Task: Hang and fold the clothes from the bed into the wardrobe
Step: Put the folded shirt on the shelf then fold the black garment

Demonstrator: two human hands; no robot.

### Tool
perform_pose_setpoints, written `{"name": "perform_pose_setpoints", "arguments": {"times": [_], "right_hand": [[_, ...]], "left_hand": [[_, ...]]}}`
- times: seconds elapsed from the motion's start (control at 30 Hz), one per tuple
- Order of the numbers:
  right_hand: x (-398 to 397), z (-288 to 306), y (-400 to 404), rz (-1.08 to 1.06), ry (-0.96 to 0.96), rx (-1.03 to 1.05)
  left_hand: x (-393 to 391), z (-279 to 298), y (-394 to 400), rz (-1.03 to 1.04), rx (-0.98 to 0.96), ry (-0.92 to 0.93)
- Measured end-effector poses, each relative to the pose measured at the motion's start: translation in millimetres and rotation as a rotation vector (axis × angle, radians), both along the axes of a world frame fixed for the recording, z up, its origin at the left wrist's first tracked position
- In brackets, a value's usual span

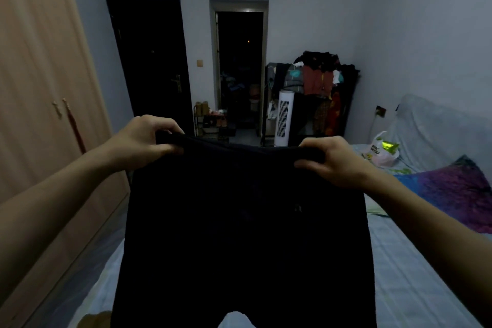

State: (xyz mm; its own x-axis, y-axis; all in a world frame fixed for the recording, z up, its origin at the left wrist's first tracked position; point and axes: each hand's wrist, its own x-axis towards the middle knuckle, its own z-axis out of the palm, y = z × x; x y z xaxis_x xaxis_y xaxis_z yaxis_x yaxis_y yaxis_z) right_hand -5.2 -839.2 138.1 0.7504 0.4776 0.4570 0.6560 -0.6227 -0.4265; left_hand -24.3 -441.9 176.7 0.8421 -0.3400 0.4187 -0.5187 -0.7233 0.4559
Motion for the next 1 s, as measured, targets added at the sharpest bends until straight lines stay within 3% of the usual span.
{"name": "perform_pose_setpoints", "arguments": {"times": [0.13, 0.27, 0.4, 0.7, 0.83, 1.0], "right_hand": [[20.2, 7.6, -10.3, -0.244, -0.273, -0.147], [24.0, 10.0, -1.1, -0.313, -0.375, -0.016], [15.9, 17.7, 2.3, -0.192, -0.253, 0.064], [-8.7, 28.9, 7.2, 0.183, -0.053, 0.016], [-6.3, 33.1, 1.2, 0.145, -0.058, -0.110], [-4.0, 19.2, -15.1, 0.080, 0.046, -0.056]], "left_hand": [[-12.6, 17.4, -13.2, -0.139, 0.067, -0.031], [-17.8, 27.2, -26.8, -0.146, 0.069, -0.116], [-19.0, 25.1, -17.9, -0.116, 0.081, -0.127], [-12.2, 11.6, 12.1, -0.080, 0.071, -0.057], [-16.6, 2.2, 11.8, -0.151, 0.012, 0.047], [-20.5, -4.8, -3.1, -0.244, -0.161, 0.153]]}}
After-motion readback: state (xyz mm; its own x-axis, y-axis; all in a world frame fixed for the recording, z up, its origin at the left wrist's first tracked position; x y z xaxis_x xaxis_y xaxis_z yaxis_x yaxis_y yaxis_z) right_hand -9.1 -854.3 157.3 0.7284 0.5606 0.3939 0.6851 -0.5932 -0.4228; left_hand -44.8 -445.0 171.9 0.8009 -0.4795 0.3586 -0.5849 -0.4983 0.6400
